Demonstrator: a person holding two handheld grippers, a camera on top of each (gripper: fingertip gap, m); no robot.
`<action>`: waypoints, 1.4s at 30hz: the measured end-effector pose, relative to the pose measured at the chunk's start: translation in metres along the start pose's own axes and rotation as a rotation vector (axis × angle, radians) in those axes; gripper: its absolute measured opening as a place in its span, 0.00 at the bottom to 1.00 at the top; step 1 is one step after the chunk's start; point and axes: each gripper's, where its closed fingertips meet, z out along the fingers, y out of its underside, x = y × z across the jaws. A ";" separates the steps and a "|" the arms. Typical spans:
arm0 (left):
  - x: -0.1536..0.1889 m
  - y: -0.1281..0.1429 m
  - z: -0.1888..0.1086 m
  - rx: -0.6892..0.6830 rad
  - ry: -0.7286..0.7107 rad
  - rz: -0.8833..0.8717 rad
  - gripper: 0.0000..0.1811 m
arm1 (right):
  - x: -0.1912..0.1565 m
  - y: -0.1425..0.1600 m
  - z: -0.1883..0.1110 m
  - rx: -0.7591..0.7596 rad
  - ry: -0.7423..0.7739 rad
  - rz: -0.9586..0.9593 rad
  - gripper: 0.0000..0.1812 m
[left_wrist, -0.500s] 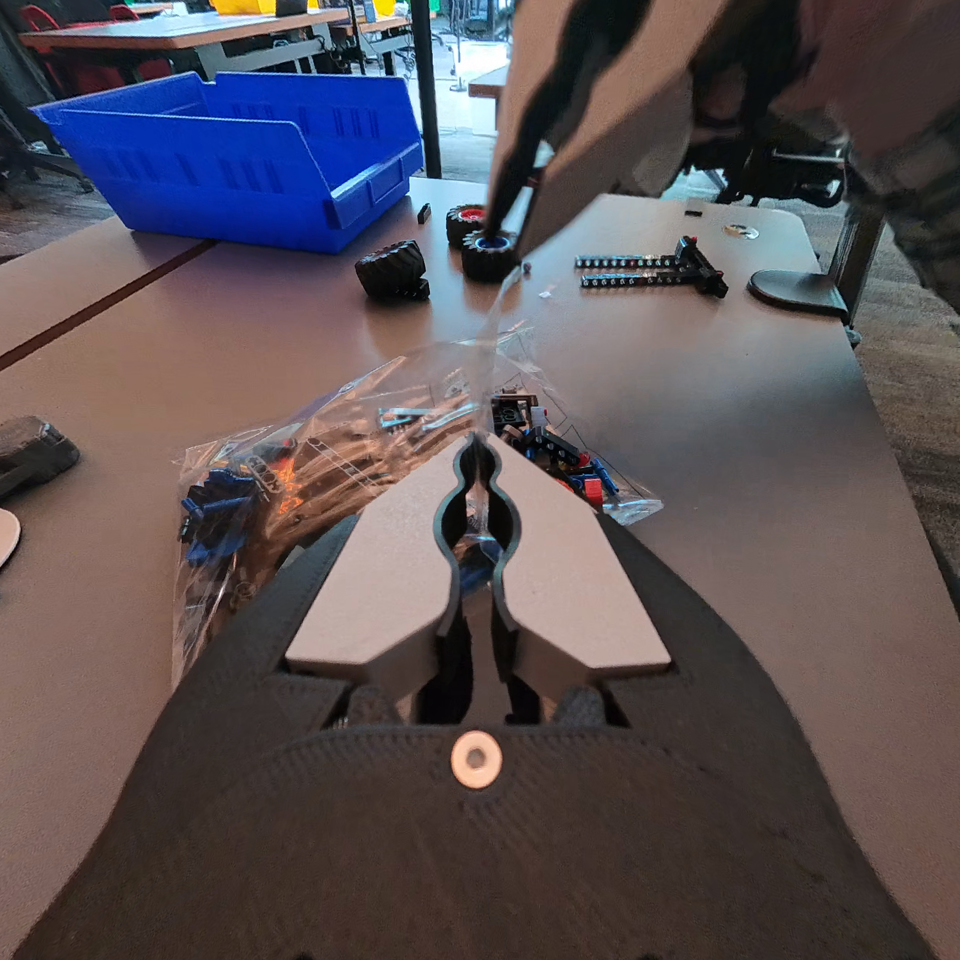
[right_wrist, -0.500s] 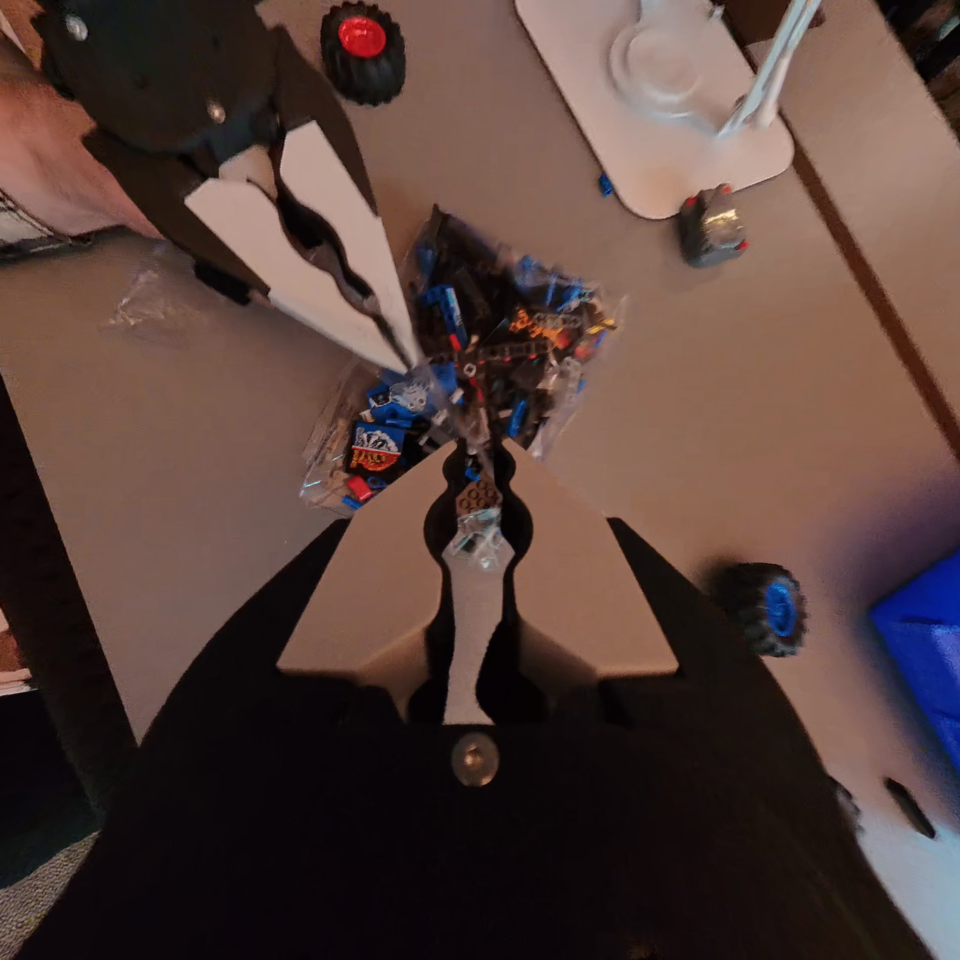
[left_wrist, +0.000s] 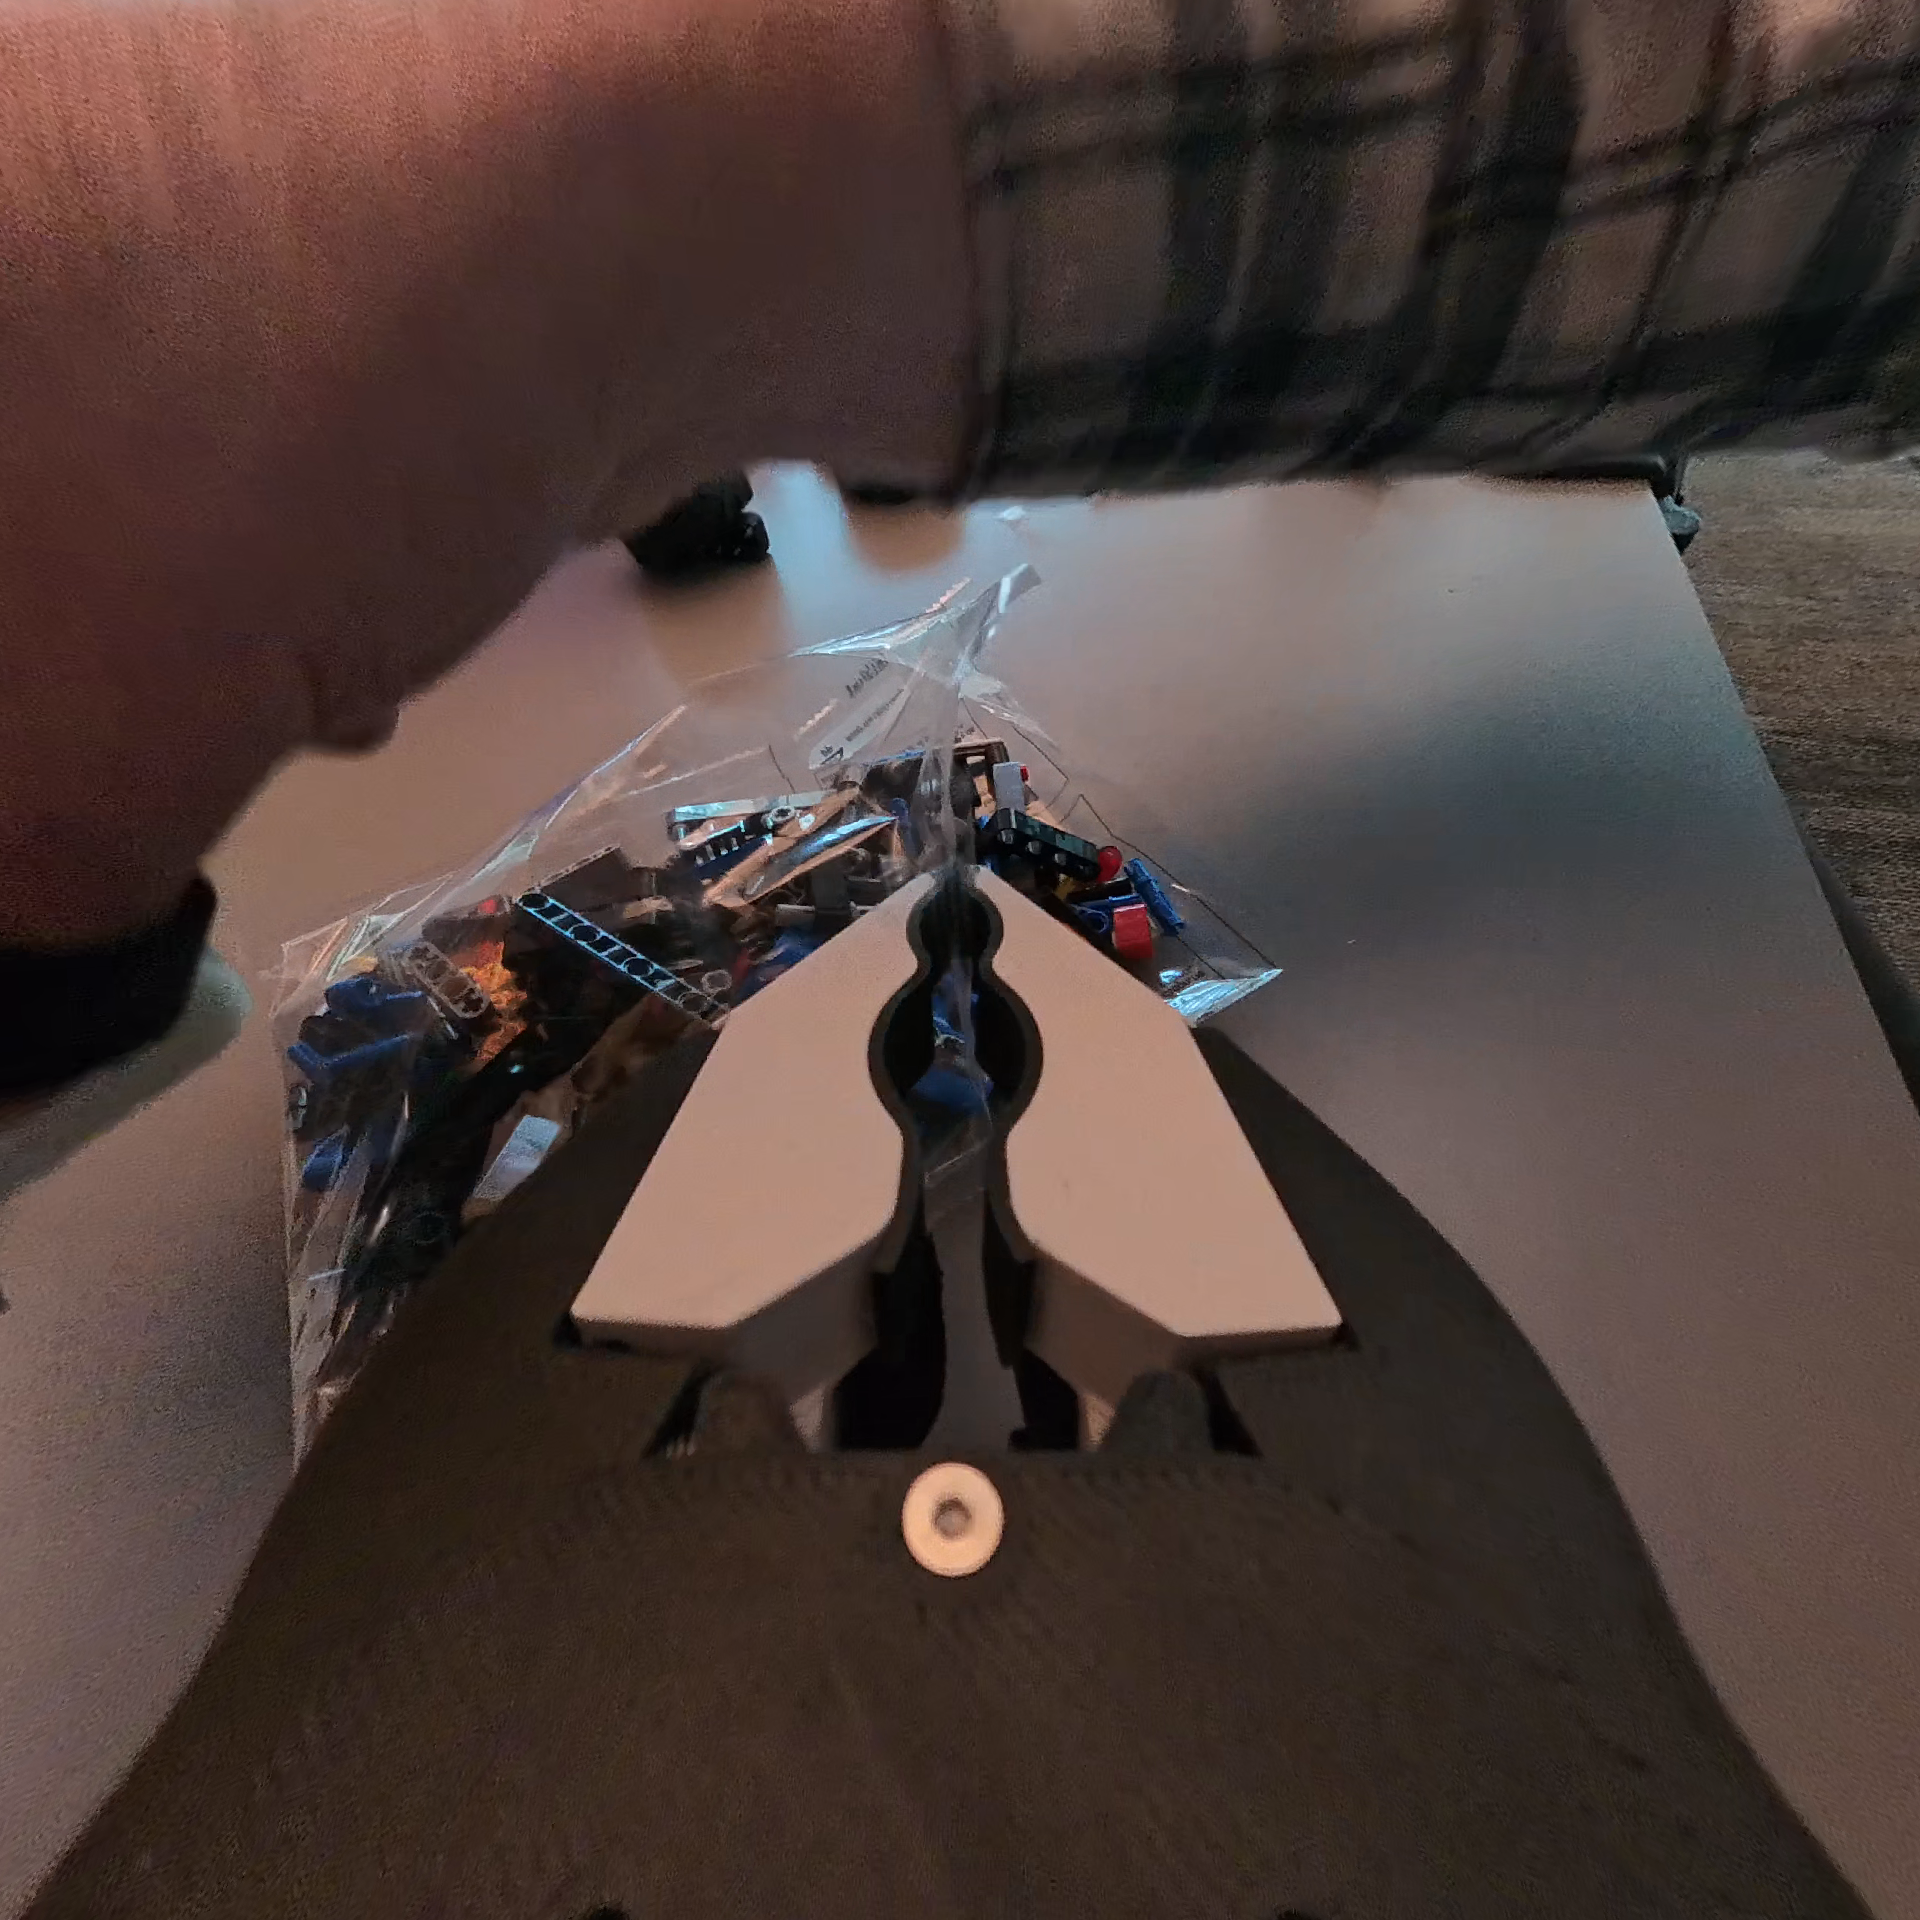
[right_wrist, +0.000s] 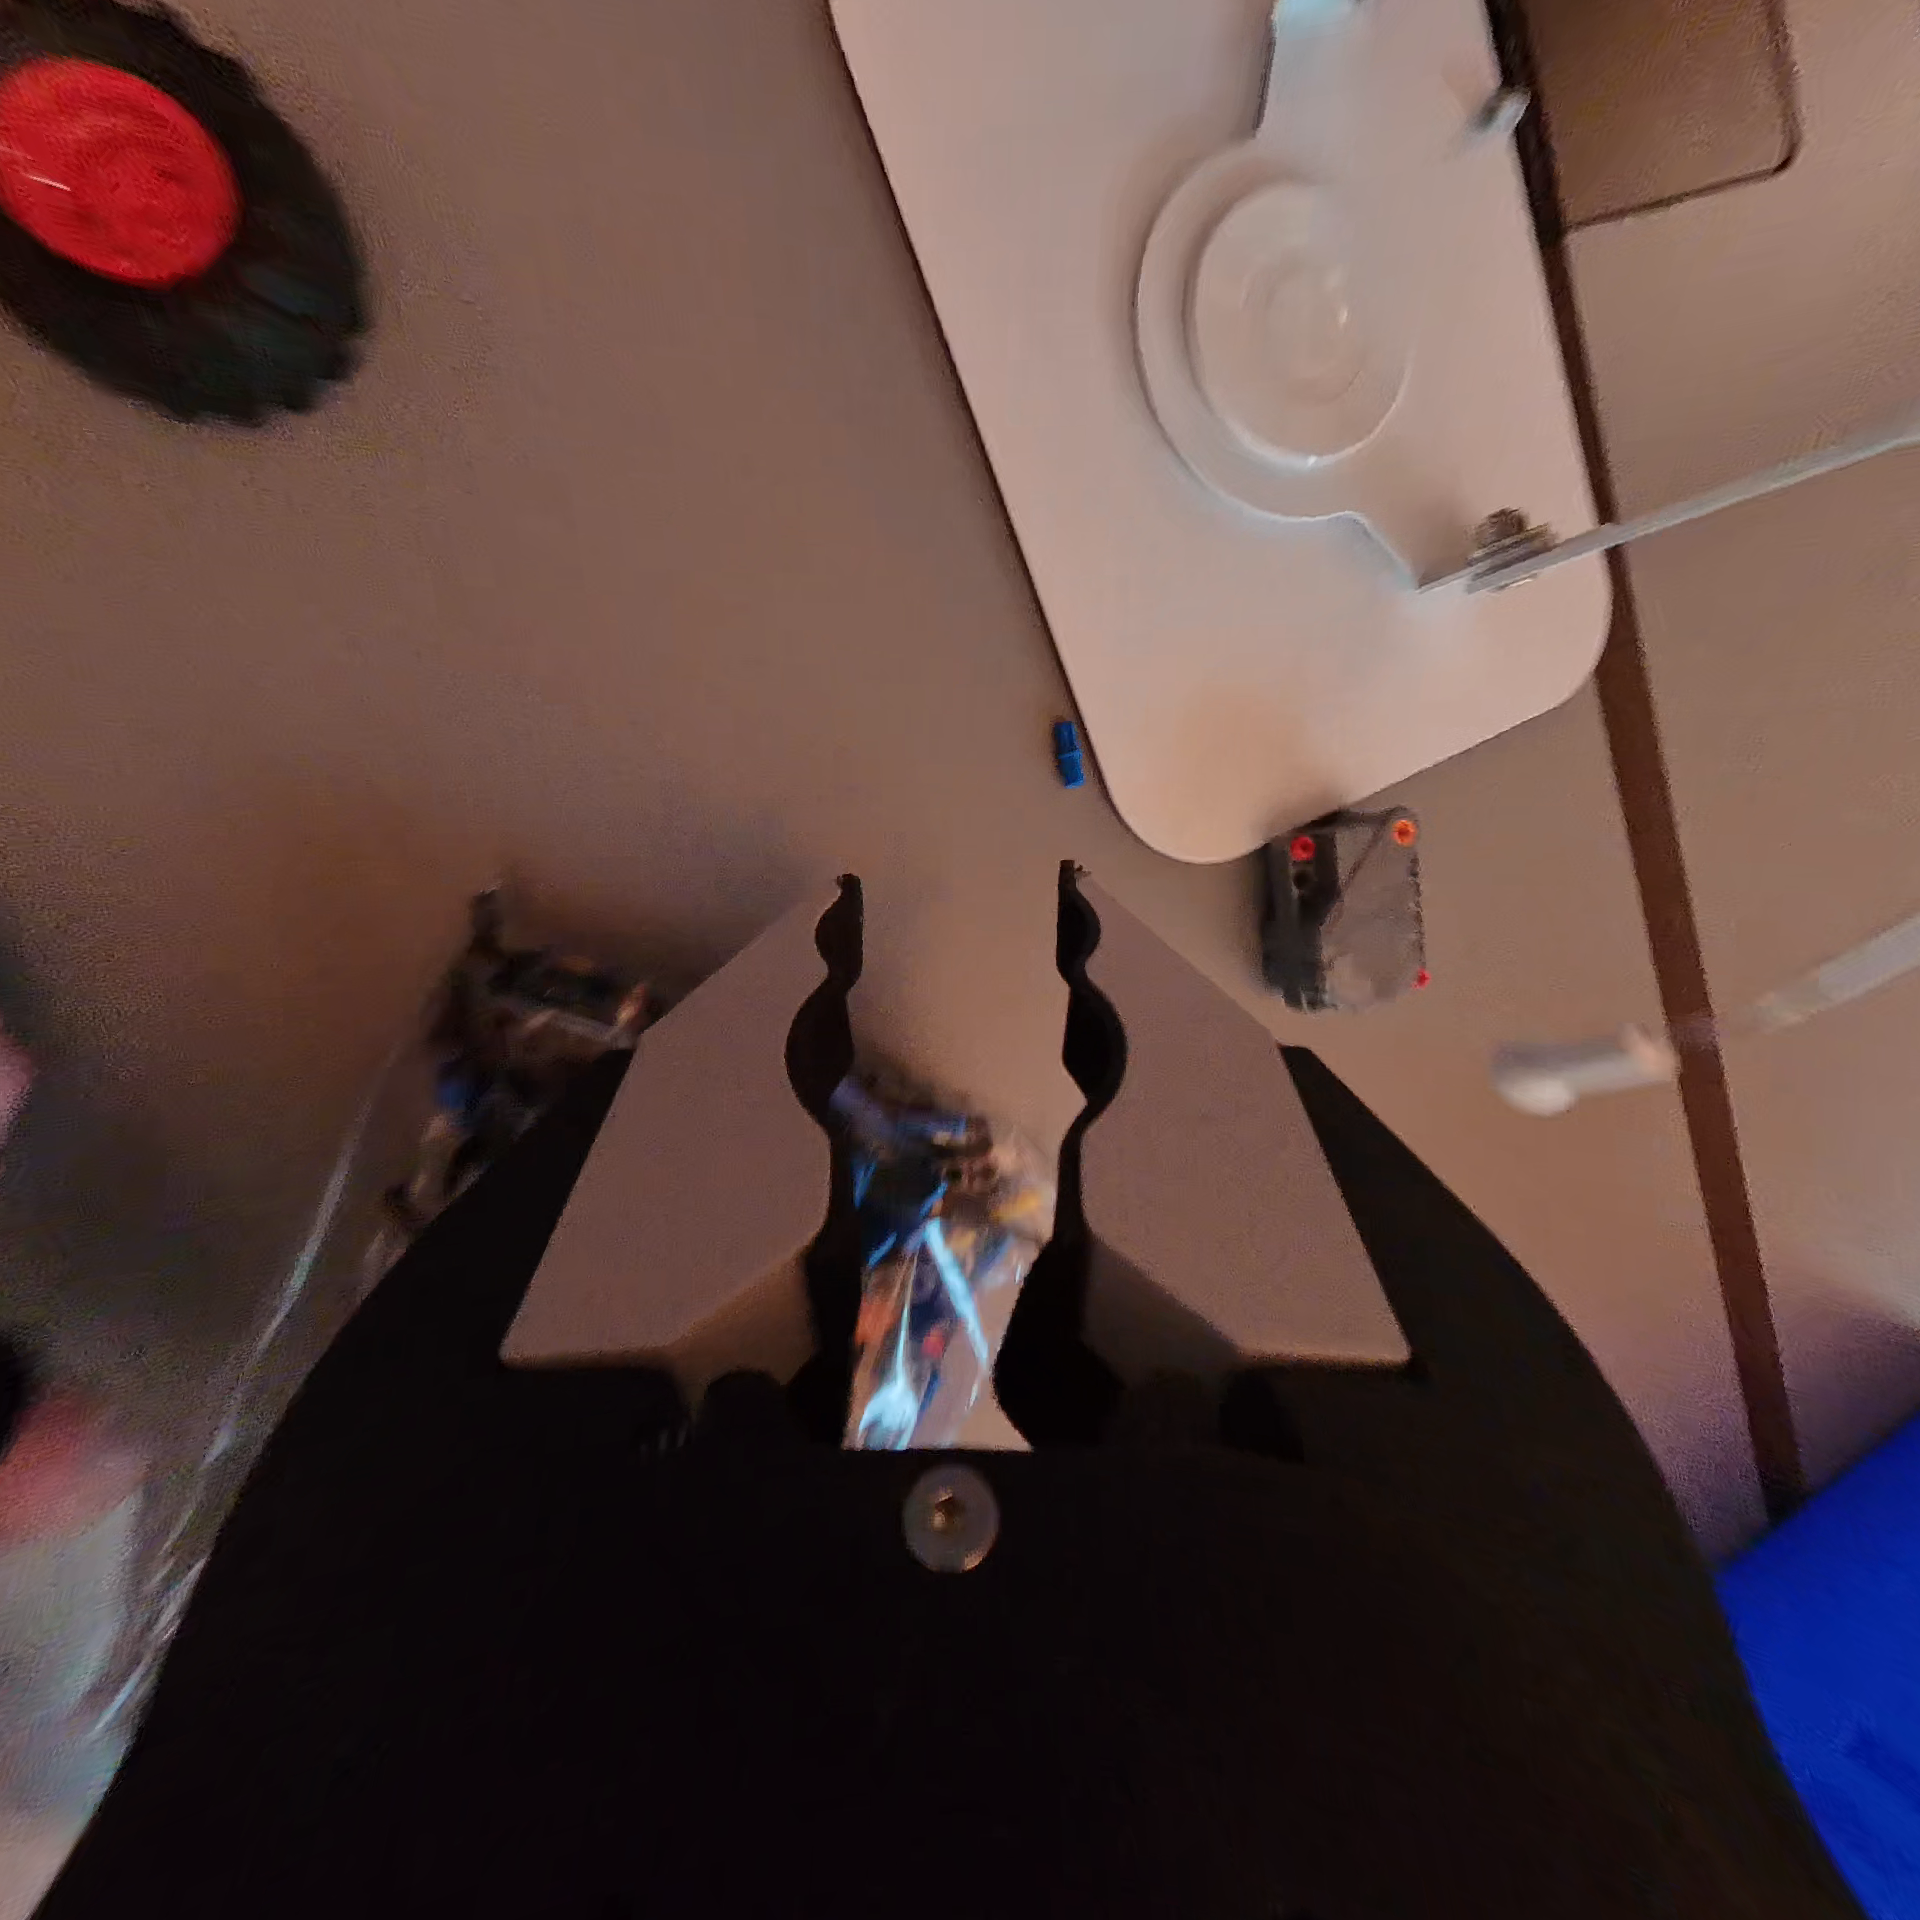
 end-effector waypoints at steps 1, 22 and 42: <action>0.000 0.000 0.000 0.002 0.000 -0.001 0.00 | 0.005 0.001 0.015 -0.012 0.010 0.000 0.19; 0.000 0.000 0.002 -0.003 0.001 -0.004 0.00 | 0.022 -0.002 0.057 0.193 -0.090 0.147 0.00; 0.001 0.001 0.004 -0.014 0.003 0.013 0.00 | 0.001 -0.023 0.062 0.164 -0.142 0.170 0.17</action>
